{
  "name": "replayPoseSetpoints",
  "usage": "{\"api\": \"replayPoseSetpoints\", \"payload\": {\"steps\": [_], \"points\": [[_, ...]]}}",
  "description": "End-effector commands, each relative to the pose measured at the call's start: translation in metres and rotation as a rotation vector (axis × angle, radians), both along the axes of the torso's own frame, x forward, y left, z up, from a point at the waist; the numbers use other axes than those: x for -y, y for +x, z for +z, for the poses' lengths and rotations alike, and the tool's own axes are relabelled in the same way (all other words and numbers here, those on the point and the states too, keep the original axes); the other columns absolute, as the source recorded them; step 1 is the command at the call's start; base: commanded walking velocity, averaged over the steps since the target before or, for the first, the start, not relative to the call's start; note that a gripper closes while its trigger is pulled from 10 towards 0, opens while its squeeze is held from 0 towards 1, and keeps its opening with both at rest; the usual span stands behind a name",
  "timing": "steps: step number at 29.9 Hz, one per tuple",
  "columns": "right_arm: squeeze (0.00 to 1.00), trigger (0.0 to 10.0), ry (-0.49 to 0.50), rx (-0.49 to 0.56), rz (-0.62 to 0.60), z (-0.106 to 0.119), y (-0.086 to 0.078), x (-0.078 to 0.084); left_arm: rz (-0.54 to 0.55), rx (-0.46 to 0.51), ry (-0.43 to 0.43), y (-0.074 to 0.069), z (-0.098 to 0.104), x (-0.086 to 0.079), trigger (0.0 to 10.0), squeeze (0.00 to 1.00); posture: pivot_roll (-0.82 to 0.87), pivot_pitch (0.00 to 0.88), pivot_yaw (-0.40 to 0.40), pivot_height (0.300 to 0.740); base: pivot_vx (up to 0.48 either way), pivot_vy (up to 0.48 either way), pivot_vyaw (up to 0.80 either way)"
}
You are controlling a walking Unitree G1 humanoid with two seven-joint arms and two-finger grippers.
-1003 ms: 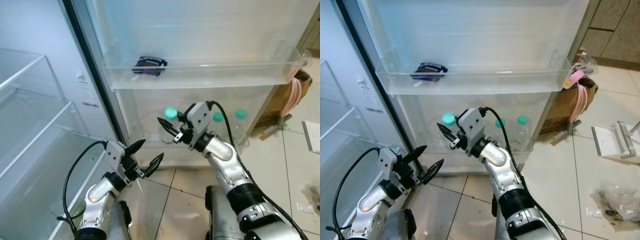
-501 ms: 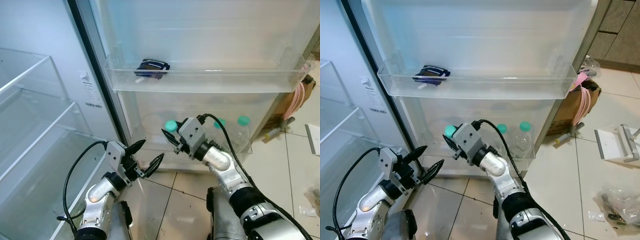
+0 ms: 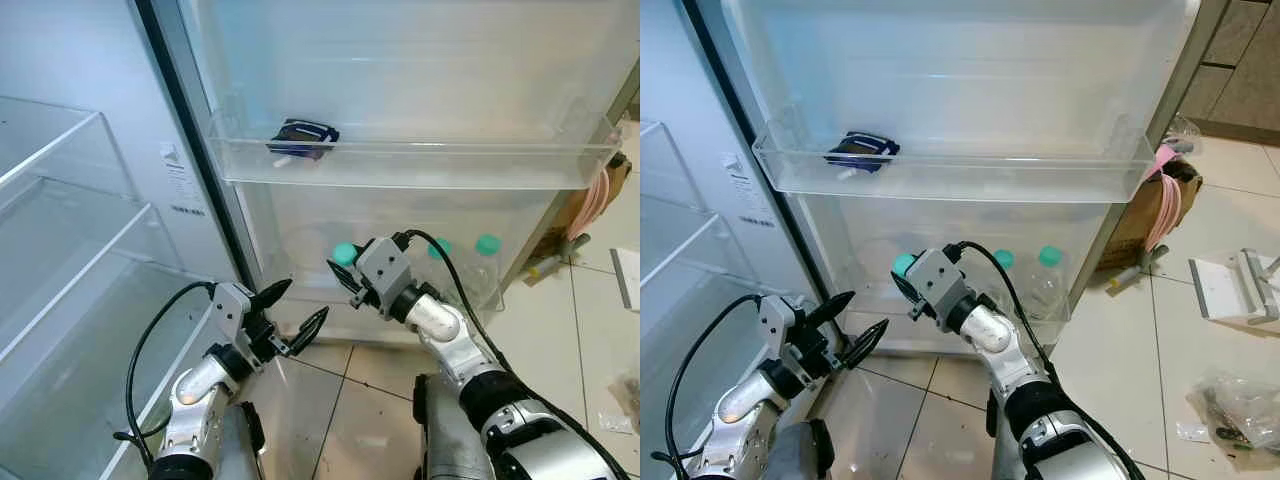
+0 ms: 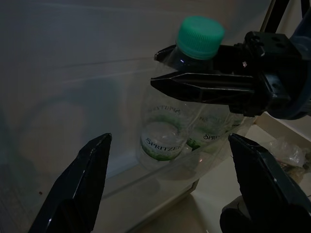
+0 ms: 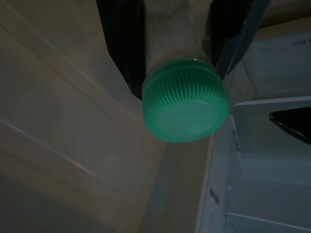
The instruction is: Restocking fridge
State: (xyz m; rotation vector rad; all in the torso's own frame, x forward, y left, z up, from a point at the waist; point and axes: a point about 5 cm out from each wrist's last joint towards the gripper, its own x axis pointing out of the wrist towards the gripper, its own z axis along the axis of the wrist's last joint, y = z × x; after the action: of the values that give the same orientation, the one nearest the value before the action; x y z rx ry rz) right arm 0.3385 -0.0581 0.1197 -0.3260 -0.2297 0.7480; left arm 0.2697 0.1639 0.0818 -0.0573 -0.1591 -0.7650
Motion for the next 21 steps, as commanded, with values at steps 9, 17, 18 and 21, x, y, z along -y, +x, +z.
{"api": "replayPoseSetpoints", "payload": {"steps": [9, 17, 18, 21], "points": [[0.42, 10.0, 0.107, 0.081, -0.026, 0.025, 0.008, 0.002, -0.013, -0.002, 0.023, 0.001, 0.001, -0.001, 10.0, 0.0, -0.05, 0.079, 0.008, 0.421, 0.0, 0.0, 0.0], [0.15, 10.0, 0.149, 0.154, 0.003, 0.048, 0.013, 0.0, -0.015, 0.006, 0.018, 0.003, 0.002, 0.0, 10.0, 0.0, -0.06, 0.074, 0.006, 0.421, 0.0, 0.0, 0.0], [0.12, 10.0, 0.155, 0.161, 0.01, 0.051, 0.013, 0.0, -0.015, 0.007, 0.017, 0.003, 0.003, 0.0, 10.0, 0.0, -0.06, 0.074, 0.005, 0.421, 0.0, 0.0, 0.0], [0.02, 10.0, 0.154, 0.164, 0.03, 0.052, 0.012, -0.002, -0.016, 0.008, 0.018, 0.004, 0.003, 0.0, 10.0, 0.0, -0.06, 0.072, 0.004, 0.421, 0.0, 0.0, 0.0]]}}
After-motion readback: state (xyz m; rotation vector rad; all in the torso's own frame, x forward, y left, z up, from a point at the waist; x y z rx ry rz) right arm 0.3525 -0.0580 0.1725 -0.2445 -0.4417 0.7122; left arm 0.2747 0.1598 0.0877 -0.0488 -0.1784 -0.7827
